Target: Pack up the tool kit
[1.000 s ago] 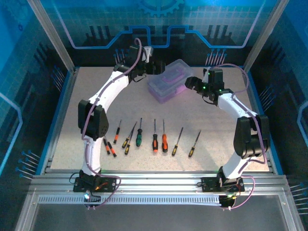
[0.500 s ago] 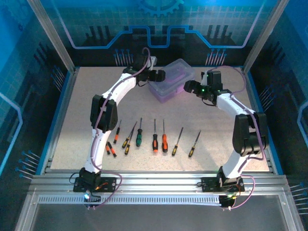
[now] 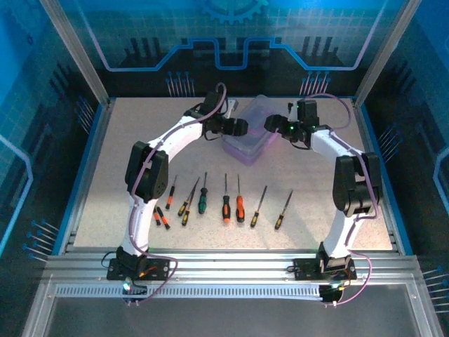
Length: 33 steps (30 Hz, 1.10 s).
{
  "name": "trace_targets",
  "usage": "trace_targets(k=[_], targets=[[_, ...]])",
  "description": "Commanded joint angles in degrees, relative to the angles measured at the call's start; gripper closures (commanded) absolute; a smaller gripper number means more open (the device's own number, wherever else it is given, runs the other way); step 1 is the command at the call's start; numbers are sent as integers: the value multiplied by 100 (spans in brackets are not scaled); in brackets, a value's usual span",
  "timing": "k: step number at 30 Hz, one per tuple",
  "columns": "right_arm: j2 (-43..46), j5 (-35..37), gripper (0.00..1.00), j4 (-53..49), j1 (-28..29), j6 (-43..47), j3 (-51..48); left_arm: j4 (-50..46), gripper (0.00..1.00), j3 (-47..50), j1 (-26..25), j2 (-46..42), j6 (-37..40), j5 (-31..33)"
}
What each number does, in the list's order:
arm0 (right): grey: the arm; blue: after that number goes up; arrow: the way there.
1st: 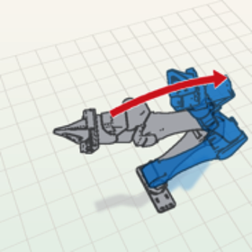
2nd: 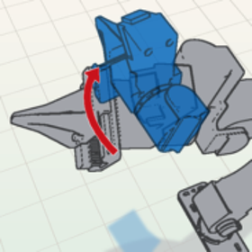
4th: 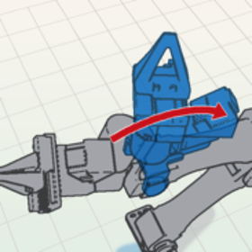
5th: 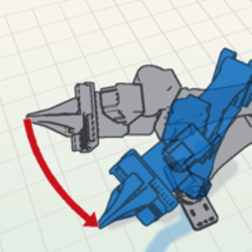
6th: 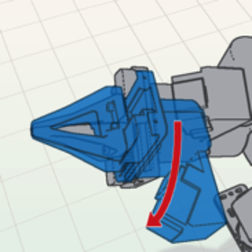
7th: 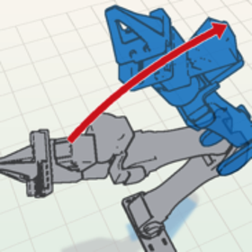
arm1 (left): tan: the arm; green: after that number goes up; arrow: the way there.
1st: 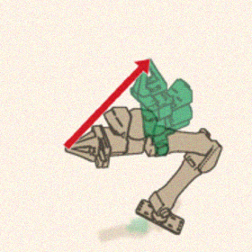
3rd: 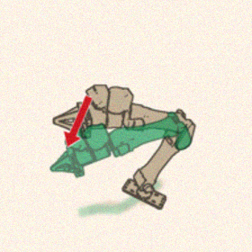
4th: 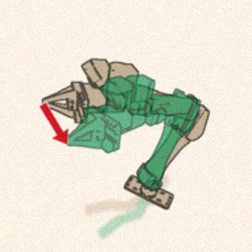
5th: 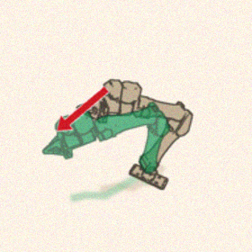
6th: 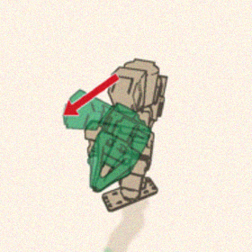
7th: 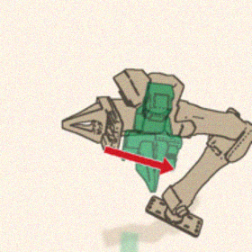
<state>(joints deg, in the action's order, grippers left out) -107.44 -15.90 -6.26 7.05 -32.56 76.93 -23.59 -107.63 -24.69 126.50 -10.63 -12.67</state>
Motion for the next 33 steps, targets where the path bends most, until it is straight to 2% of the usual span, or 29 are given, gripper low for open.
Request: trace_targets(k=[1,7,15,18,21,24,29,33], targets=[[-210,94,19,-386,122,79,504,-113,18,454,-278,-351,-143,-417],[-278,743,16,-942,95,366,731,93,21,1275,-533,-961,-352,-482],[-234,394,23,-808,178,626,315,-65,20,1255,-548,-1434,-307,-689],[-298,69,24,-650,186,698,330,-424,17,861,-539,-1312,-112,-336],[-322,-296,24,-643,184,850,533,-952,15,208,-512,-987,-107,220],[-289,-442,24,-848,192,1059,815,-1426,13,-511,-494,-560,-141,500],[-25,-313,22,-1128,125,1119,856,-2142,9,-1665,-514,194,-80,830],[504,-288,20,-910,-159,823,289,-2639,5,-2347,-599,649,-41,1201]])
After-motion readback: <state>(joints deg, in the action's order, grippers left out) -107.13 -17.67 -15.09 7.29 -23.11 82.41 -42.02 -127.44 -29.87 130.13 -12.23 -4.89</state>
